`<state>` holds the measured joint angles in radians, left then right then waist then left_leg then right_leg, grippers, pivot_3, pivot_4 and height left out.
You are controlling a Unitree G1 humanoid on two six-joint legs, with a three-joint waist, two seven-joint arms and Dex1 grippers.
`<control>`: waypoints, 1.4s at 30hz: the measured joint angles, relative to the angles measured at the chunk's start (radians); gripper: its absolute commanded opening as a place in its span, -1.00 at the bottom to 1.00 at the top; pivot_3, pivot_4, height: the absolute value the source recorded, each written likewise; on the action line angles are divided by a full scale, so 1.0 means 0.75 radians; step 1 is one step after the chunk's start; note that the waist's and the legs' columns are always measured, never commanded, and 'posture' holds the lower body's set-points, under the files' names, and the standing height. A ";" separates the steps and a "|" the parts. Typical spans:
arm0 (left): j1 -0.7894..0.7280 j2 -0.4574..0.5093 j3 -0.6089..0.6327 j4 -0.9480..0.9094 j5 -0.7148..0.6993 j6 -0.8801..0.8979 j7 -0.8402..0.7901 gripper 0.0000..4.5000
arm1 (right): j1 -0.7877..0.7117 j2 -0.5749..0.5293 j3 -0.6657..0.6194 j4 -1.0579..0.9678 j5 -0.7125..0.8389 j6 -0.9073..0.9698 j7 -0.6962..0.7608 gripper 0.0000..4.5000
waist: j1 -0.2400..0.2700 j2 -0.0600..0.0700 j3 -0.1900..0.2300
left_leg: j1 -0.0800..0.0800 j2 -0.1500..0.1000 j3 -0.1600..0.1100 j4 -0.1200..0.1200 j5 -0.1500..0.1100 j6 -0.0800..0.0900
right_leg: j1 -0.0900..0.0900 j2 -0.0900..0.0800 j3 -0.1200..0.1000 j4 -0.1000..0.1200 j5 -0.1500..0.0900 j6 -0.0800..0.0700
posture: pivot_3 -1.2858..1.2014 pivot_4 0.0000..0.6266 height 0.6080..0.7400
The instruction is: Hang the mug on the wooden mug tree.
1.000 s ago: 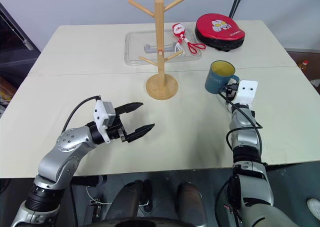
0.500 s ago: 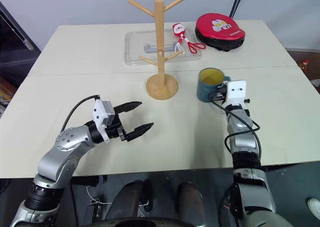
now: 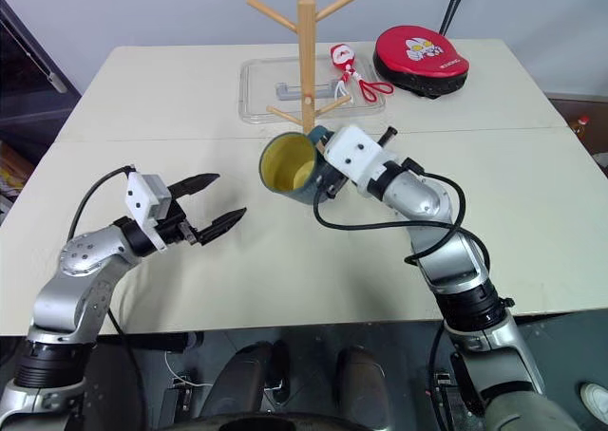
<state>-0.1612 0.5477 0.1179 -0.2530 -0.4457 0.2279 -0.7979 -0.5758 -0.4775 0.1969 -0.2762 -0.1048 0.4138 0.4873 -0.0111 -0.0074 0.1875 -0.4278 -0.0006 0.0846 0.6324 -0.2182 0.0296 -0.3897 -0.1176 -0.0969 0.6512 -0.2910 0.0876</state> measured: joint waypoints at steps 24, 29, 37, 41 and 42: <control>-0.101 0.056 0.151 -0.075 -0.258 0.144 0.003 1.00 | -0.363 0.040 0.113 -0.022 -0.060 0.478 0.087 -0.98 | -0.005 0.000 0.000 | 0.000 0.000 0.001 0.000 0.001 0.000 | 0.000 0.001 0.000 0.001 0.000 0.000 | 0.03 -0.52 0.99; -0.116 0.081 0.180 -0.144 -0.343 0.208 0.005 1.00 | -0.393 0.062 0.135 0.030 -0.072 0.515 0.075 -0.98 | -0.008 0.000 0.000 | 0.000 0.000 0.001 0.000 0.003 -0.004 | 0.000 0.001 0.000 0.001 0.000 0.000 | 0.03 -0.52 0.99; -0.135 0.101 0.180 -0.208 -0.416 0.274 0.025 1.00 | -0.414 0.074 0.151 0.117 -0.105 0.517 0.062 -0.98 | -0.007 -0.001 0.000 | 0.000 0.000 0.001 0.000 0.003 -0.005 | 0.000 0.001 0.000 0.001 0.000 0.000 | 0.03 -0.52 0.99; -0.153 0.101 0.179 -0.220 -0.437 0.289 0.042 1.00 | -0.424 0.080 0.159 0.140 -0.120 0.513 0.054 -0.98 | -0.007 -0.001 0.000 | 0.000 0.000 0.001 0.000 0.003 -0.005 | 0.000 0.001 0.000 0.001 0.000 0.000 | 0.03 -0.52 0.99; -0.153 0.101 0.179 -0.220 -0.438 0.292 0.045 1.00 | -0.424 0.083 0.160 0.144 -0.122 0.513 0.052 -0.98 | -0.007 -0.001 0.000 | 0.000 -0.001 0.001 0.000 0.003 -0.005 | 0.000 0.001 0.000 0.001 0.000 0.000 | 0.03 -0.52 0.99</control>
<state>-0.2760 0.6233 0.2518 -0.4178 -0.7742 0.4470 -0.7640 -0.8940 -0.4154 0.3169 -0.1681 -0.1963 0.7982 0.5261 -0.0163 -0.0078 0.1877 -0.4278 -0.0010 0.0853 0.6322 -0.2158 0.0258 -0.3898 -0.1166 -0.0971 0.6516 -0.2910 0.0877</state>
